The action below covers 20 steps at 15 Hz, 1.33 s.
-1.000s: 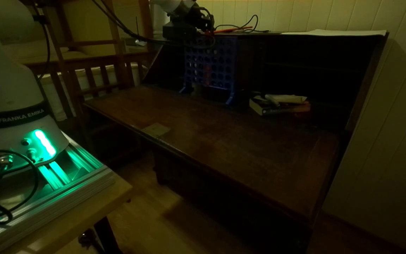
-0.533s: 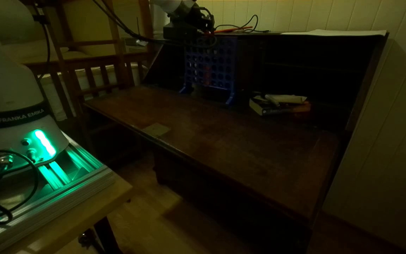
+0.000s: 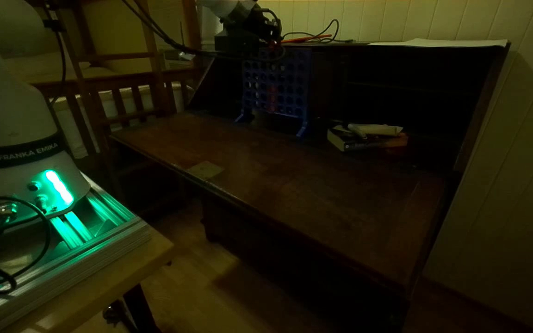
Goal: Put the orange chip in the blue gameboard.
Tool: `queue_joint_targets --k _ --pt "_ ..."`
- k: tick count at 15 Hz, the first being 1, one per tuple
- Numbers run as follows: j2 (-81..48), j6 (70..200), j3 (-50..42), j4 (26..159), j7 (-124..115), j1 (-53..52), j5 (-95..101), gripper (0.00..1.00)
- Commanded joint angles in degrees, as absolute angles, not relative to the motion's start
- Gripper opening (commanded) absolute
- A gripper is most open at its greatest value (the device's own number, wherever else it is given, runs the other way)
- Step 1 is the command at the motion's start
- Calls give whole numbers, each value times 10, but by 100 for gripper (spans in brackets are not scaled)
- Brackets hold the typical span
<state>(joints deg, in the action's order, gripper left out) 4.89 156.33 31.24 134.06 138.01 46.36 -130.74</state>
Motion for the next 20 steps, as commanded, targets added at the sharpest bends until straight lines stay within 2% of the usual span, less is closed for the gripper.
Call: queue_joint_targets --k 1,7,8,9,15,20 --pt "37 1590 317 1329 1415 466 -1339 9" --pt "34 1601 319 1326 1423 465 -1357 9" --pt "34 1601 319 1326 1423 464 -1360 59" --pt "35 1601 319 1327 1422 465 -1362 60" --pt "43 1589 315 1338 1391 463 -1346 99" --pt "59 1558 305 1351 1340 465 -1334 100"
